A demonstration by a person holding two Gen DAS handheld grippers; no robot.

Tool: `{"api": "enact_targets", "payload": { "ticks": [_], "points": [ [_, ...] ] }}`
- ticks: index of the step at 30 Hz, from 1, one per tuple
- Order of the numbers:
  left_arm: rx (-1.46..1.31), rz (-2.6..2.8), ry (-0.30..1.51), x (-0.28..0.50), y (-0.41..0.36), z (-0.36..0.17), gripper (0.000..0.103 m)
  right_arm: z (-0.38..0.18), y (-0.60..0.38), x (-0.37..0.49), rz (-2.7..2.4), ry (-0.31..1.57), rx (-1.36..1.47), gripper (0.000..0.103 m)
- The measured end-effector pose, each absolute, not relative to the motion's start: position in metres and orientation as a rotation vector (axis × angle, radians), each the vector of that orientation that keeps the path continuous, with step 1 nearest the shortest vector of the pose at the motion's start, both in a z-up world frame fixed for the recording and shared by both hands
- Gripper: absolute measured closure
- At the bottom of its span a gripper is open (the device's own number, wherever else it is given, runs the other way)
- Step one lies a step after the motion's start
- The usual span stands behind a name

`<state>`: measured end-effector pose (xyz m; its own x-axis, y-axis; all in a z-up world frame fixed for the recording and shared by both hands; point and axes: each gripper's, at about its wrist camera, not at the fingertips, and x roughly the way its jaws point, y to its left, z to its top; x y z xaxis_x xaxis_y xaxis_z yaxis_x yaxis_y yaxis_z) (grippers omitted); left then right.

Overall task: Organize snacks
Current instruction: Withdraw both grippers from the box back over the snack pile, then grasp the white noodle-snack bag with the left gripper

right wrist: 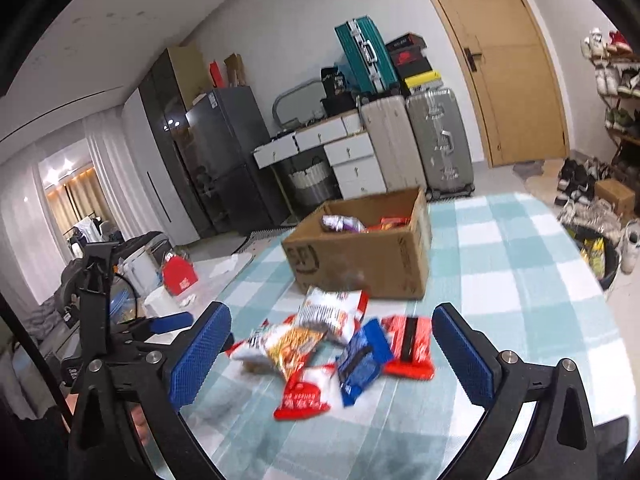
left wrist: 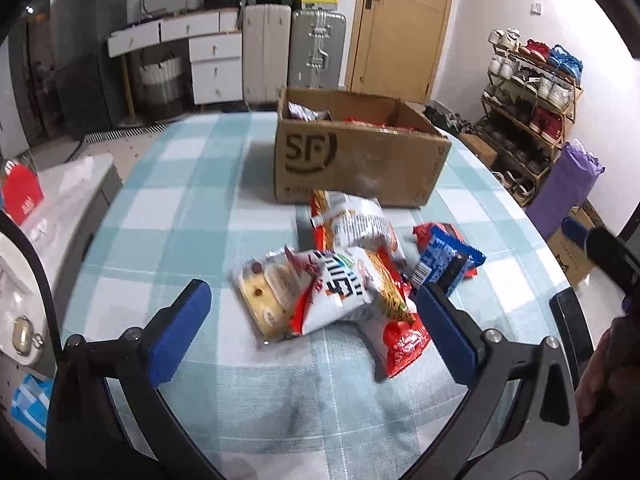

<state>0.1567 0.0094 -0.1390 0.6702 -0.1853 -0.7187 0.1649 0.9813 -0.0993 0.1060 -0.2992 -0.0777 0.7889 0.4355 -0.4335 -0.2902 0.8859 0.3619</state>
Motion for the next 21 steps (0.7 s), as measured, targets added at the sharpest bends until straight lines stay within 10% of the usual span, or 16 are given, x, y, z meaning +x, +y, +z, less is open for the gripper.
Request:
{"api": "enact_targets", "payload": {
  "ticks": [21],
  "points": [
    [-0.176, -0.23, 0.961, 0.217, 0.012, -0.18, 0.001, -0.112, -0.284, 0.132, 0.456, 0.635, 0.3, 0.001]
  ]
}}
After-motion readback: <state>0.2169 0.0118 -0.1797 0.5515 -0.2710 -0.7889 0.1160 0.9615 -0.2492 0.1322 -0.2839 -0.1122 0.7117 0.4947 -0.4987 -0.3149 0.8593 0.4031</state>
